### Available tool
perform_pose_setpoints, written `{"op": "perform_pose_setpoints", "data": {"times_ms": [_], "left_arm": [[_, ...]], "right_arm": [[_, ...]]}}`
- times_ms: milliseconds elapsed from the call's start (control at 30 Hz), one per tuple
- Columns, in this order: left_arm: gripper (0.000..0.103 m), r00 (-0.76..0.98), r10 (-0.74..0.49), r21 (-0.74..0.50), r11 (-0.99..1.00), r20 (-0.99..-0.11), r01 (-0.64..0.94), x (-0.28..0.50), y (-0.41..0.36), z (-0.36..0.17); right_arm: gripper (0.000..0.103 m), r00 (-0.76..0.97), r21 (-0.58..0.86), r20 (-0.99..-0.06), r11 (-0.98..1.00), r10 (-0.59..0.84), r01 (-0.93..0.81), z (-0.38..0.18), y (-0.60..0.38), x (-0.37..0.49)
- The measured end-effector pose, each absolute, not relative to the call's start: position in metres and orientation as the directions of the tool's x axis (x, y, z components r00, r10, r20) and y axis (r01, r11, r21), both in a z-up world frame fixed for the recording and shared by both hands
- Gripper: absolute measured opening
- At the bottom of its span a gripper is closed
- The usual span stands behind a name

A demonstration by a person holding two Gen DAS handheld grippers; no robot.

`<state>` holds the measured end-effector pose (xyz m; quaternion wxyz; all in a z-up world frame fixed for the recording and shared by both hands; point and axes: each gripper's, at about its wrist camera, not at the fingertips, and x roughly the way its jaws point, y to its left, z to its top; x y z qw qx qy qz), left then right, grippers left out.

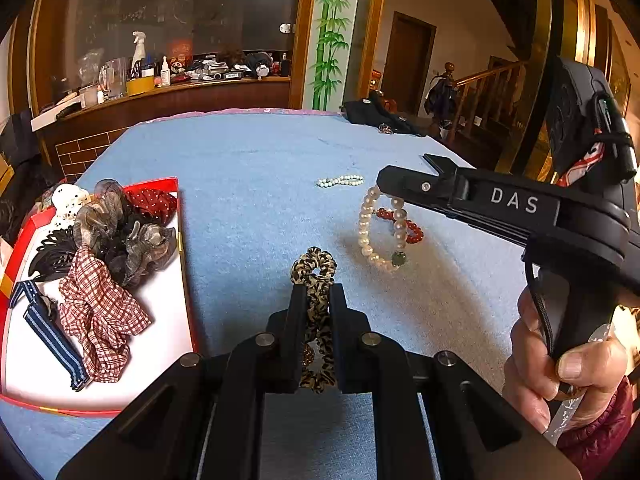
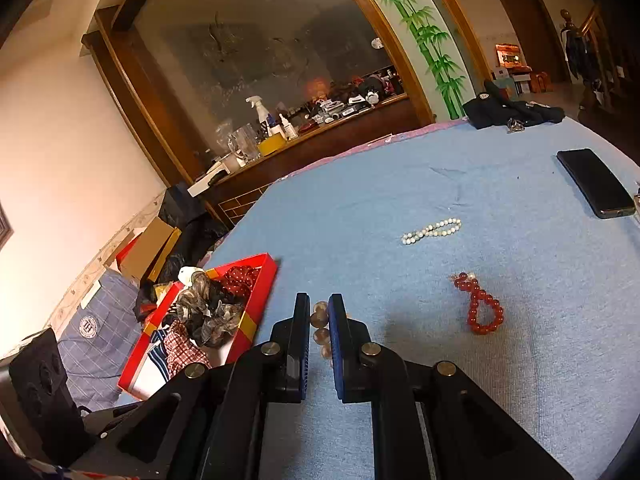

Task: Organize jewelry
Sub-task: 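Carry the leopard scrunchie in the left tool while the right tool carries the pearl bracelet to the box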

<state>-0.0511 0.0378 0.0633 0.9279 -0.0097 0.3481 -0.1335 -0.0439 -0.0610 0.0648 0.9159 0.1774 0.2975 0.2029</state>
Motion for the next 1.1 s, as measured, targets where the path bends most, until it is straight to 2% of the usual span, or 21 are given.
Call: {"op": "perform_pose_setpoints", "data": {"times_ms": [633,1100], "left_arm": [[0.011,0.741,-0.25,-0.101,0.965,-0.623,0.241,-0.063,0.048,0.072],[0.011,0.776,-0.246,-0.133,0.969,-0.58,0.208,-0.083,0.081,0.085]], "right_arm": [[0.01,0.736,0.461,-0.475,0.849,0.483,-0.26,0.061,-0.058,-0.068],[0.01,0.712,0.419,-0.5,0.857,0.493,-0.299,0.068,-0.022,-0.09]]}}
